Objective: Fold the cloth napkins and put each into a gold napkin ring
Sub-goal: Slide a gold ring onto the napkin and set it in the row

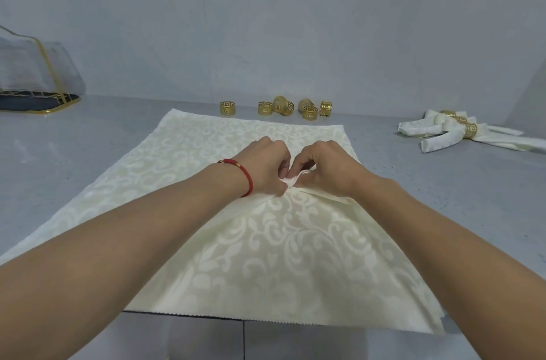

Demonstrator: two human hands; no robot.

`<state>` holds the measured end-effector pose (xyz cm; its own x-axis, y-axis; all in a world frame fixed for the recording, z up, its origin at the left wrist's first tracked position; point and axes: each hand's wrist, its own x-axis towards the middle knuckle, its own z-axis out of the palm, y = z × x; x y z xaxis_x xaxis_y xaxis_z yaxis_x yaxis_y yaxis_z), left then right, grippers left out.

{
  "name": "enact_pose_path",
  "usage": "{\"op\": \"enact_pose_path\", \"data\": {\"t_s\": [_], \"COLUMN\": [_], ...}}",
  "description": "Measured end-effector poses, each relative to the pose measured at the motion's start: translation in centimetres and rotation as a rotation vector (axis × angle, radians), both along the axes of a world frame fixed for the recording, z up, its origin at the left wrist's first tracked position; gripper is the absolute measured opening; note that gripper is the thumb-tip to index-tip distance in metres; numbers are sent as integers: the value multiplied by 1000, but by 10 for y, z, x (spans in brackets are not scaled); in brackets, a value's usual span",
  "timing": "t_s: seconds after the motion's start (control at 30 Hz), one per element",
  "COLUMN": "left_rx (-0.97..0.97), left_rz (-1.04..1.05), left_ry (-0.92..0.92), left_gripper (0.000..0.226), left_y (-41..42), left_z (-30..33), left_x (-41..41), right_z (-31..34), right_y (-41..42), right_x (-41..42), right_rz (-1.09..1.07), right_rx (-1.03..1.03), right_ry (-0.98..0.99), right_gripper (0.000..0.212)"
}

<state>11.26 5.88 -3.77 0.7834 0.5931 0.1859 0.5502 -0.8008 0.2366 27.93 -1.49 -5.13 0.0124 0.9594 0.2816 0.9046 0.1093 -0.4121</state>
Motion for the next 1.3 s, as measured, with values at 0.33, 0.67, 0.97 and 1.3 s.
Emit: {"op": "enact_pose_path", "data": {"t_s": [0.33,0.67,0.97,1.3], "left_rx": [19,98,253,321], "left_rz": [-17,387,523,519], "left_ry": [22,-275,-289,-384], "left_gripper": [22,10,10,8], "left_y": [9,86,115,113], "left_z": [-7,-19,-38,-36], "left_x": [7,-11,-14,-14], "right_z": [23,11,-22,15], "right_y": [-3,119,235,165], "right_x": [19,76,125,107], "right_rz": [107,-455,-756,-592], "right_rx": [-330,68,-126,288], "right_ry": [290,242,-264,638], "right_gripper": [28,22,40,12]}}
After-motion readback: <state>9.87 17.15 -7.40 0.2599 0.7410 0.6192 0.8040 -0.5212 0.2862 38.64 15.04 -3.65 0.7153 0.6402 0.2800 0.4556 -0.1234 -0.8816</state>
